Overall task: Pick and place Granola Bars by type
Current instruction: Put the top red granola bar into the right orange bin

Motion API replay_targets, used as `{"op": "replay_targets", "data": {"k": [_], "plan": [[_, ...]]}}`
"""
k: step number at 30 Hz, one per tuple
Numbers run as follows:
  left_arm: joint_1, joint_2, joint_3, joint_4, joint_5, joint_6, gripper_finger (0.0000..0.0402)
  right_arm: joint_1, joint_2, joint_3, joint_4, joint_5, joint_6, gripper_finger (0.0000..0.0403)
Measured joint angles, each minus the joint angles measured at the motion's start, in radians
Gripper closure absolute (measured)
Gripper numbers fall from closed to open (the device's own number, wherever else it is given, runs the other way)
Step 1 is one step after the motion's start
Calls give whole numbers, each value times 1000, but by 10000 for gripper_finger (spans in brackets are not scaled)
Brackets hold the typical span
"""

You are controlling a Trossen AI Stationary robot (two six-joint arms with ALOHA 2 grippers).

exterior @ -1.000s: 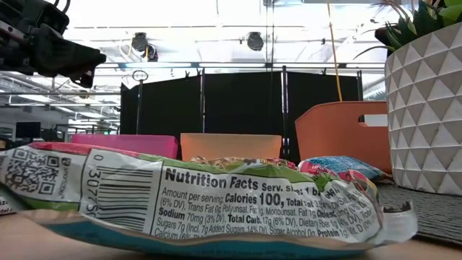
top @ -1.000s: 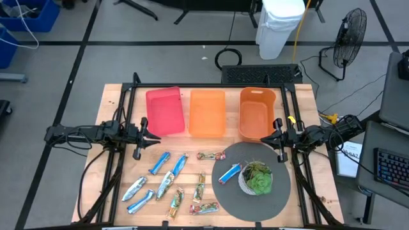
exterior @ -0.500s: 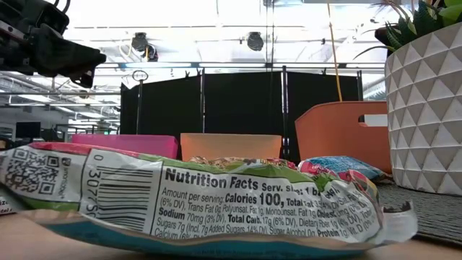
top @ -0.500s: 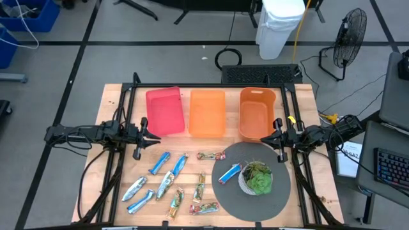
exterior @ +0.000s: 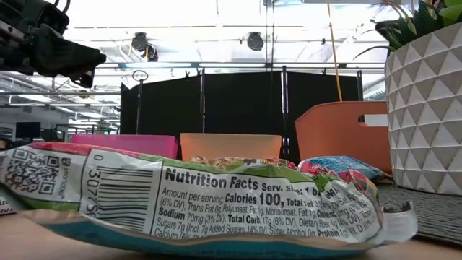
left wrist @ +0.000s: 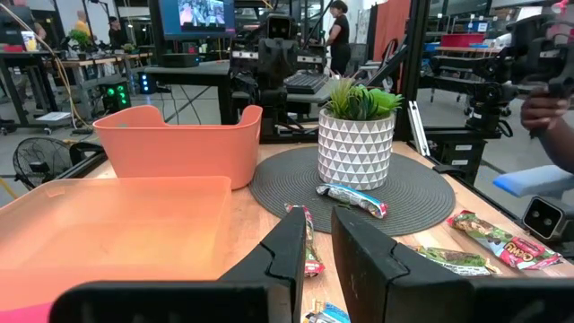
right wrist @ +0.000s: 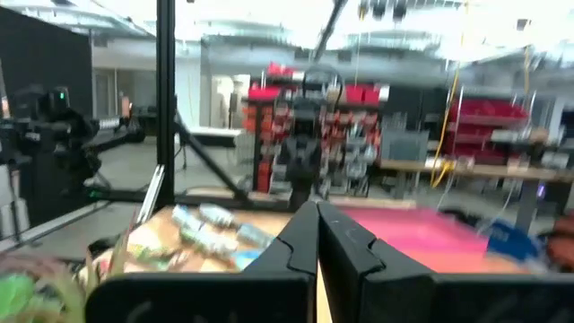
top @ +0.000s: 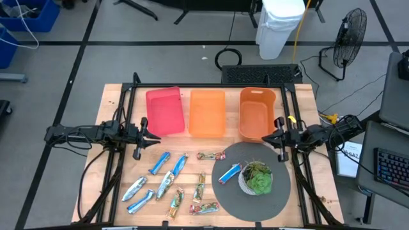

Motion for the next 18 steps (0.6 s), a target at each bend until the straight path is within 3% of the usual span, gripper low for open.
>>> {"op": "replay_targets", "data": {"k": [7, 18], "plan": [[0, 0, 0, 0, 0, 0, 339, 0, 0, 0, 151, 0, 39, 403], [0, 0, 0, 0, 0, 0, 339, 0, 0, 0, 205, 11, 42, 403]]}}
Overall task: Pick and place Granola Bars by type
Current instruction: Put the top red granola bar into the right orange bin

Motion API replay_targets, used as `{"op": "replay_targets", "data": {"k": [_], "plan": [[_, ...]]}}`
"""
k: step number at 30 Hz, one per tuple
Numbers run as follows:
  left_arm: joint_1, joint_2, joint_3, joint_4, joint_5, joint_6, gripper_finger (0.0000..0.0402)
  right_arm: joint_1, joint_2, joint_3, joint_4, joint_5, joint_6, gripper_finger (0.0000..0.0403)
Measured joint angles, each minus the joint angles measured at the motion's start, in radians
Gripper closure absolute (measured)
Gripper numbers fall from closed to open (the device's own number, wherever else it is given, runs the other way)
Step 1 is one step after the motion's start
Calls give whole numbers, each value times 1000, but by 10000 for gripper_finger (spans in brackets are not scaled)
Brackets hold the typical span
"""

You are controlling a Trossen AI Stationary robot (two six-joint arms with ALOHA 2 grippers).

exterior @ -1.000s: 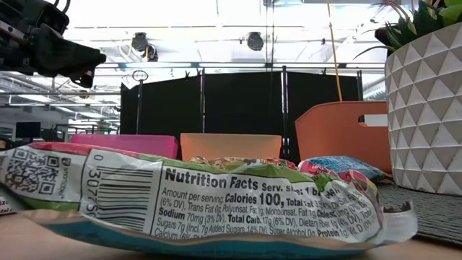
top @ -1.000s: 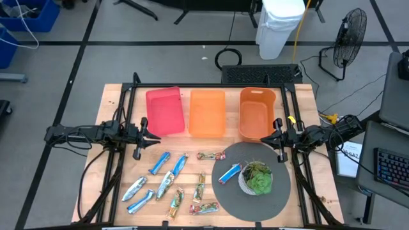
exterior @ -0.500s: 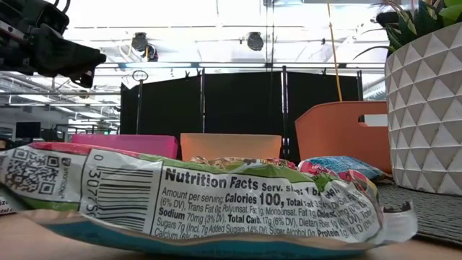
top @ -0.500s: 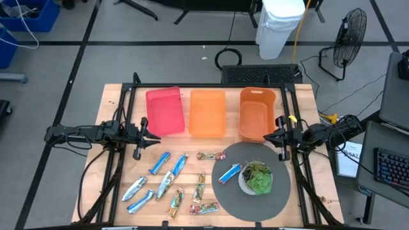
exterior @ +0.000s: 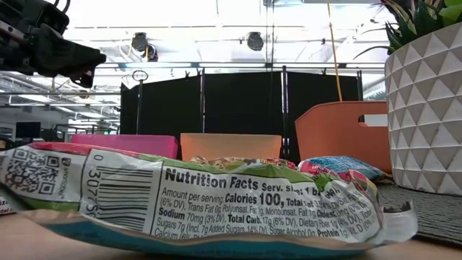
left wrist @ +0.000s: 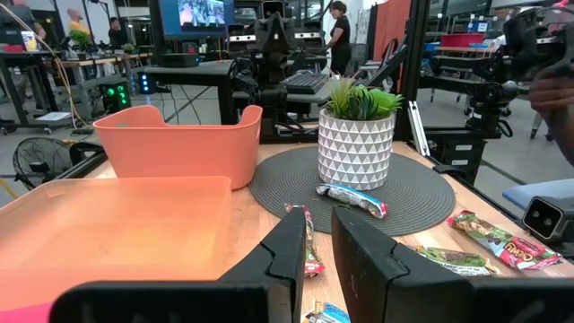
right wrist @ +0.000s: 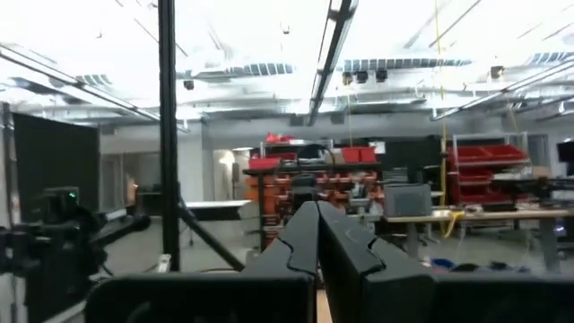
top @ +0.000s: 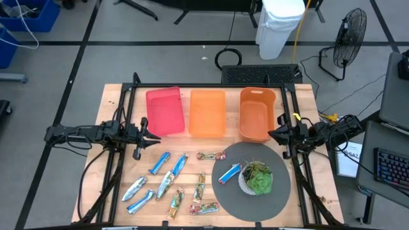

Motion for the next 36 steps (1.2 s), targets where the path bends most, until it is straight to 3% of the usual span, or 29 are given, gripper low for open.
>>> {"op": "replay_targets", "data": {"k": [7, 11, 16, 22, 25, 31, 36], "plan": [[0, 0, 0, 0, 0, 0, 339, 0, 32, 4, 16, 182, -59, 403], [0, 0, 0, 0, 0, 0, 339, 0, 140, 68, -25, 258, -52, 403], [0, 0, 0, 0, 0, 0, 339, 0, 442, 272, -81, 281, -31, 403], [0, 0, 0, 3, 1, 0, 339, -38, 861, 598, -312, 272, 7, 403], [0, 0, 0, 2, 5, 0, 339, -98, 1062, 775, -509, 175, 78, 403], [0, 0, 0, 10, 6, 0, 339, -220, 1395, 1062, -742, -232, 136, 403], [0, 0, 0, 11, 7, 0, 339, -265, 1564, 1156, -812, -319, 81, 403]]}}
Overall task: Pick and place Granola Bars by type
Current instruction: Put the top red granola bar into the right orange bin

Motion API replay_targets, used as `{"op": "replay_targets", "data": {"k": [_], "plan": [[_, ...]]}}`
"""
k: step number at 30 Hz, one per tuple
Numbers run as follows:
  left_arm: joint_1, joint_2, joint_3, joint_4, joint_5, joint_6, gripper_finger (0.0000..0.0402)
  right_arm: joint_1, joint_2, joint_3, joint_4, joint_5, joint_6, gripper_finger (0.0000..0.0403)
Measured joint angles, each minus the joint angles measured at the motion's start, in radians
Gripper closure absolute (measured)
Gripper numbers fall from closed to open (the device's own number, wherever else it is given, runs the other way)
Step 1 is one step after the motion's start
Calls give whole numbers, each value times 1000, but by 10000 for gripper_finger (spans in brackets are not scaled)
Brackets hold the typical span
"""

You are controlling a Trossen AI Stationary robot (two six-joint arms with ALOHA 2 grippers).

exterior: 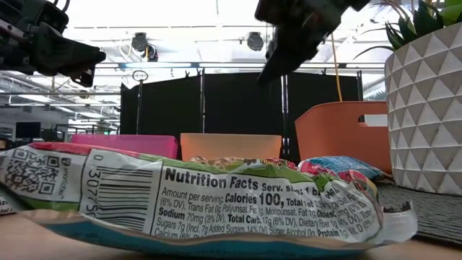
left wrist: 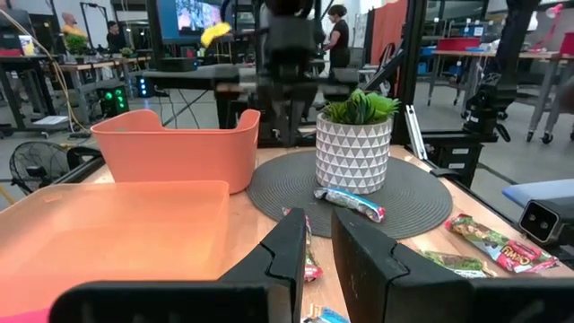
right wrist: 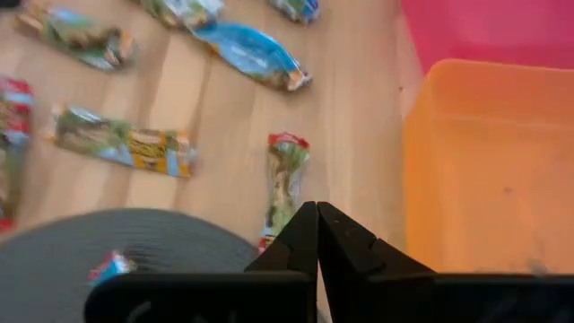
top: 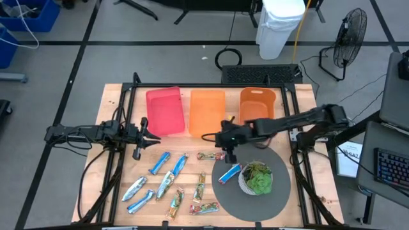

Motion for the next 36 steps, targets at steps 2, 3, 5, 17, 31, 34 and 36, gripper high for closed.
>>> {"op": "replay_targets", "data": {"k": [2, 3, 5, 17, 31, 34, 36], "plan": [[0, 0, 0, 2, 1, 0, 339, -13, 42, 14, -9, -37, -27, 403], [0, 0, 0, 4, 1, 0, 339, -17, 62, 14, -19, -56, -37, 403], [0, 0, 0, 3, 1, 0, 339, -23, 104, 11, -43, -66, -48, 403], [0, 0, 0, 3, 1, 0, 339, -21, 238, 11, -72, -63, -80, 302], [0, 0, 0, 3, 1, 0, 339, -19, 242, -30, -45, -113, -32, 220], [0, 0, 0, 3, 1, 0, 339, -19, 242, -62, 9, -113, -25, 225], [0, 0, 0, 3, 1, 0, 339, -19, 242, -80, 28, -112, -25, 229]]}}
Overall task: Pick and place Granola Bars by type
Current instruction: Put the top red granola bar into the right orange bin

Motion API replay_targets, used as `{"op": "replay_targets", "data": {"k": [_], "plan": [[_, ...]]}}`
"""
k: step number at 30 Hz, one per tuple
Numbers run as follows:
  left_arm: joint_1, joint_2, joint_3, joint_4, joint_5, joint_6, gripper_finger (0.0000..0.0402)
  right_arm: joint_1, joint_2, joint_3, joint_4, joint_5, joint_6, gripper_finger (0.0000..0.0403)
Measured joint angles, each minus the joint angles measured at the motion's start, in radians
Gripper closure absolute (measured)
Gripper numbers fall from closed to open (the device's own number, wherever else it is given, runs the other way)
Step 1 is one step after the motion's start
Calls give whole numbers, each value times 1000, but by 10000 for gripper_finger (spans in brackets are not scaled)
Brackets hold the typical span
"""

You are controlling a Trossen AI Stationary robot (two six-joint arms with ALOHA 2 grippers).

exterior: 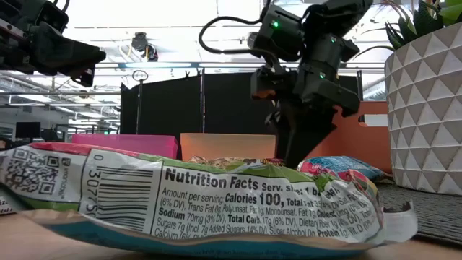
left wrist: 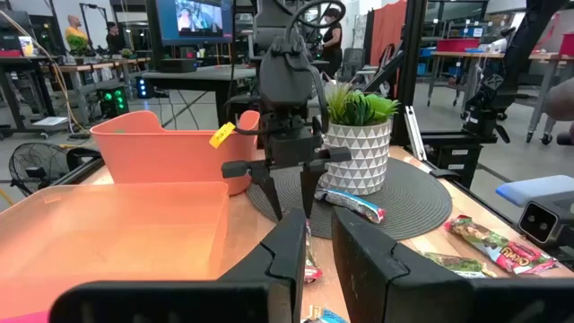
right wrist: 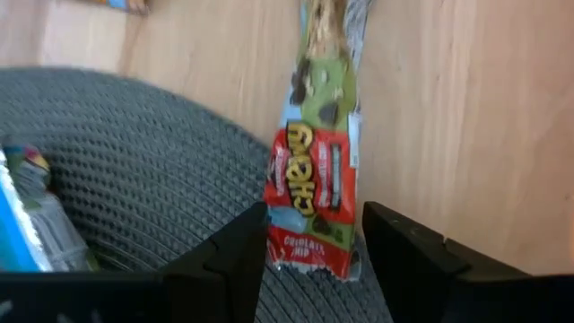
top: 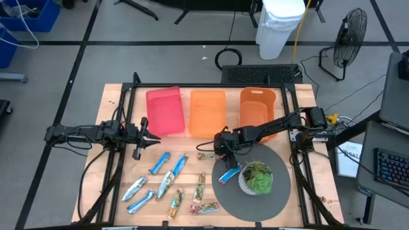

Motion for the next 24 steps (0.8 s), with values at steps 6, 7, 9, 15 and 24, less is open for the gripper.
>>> {"op": "replay_targets", "data": {"k": [6, 7, 9, 15, 24], "plan": [[0, 0, 0, 0, 0, 0, 339, 0, 0, -8, 33, 7, 0, 260], [0, 0, 0, 0, 0, 0, 339, 0, 0, -8, 36, 7, 0, 272], [0, 0, 0, 0, 0, 0, 339, 0, 0, -8, 44, 6, -1, 305], [0, 0, 0, 0, 0, 0, 339, 3, -1, -8, 43, 7, -26, 390], [0, 0, 0, 0, 0, 0, 339, 41, -138, -8, 8, 137, -57, 399]]}}
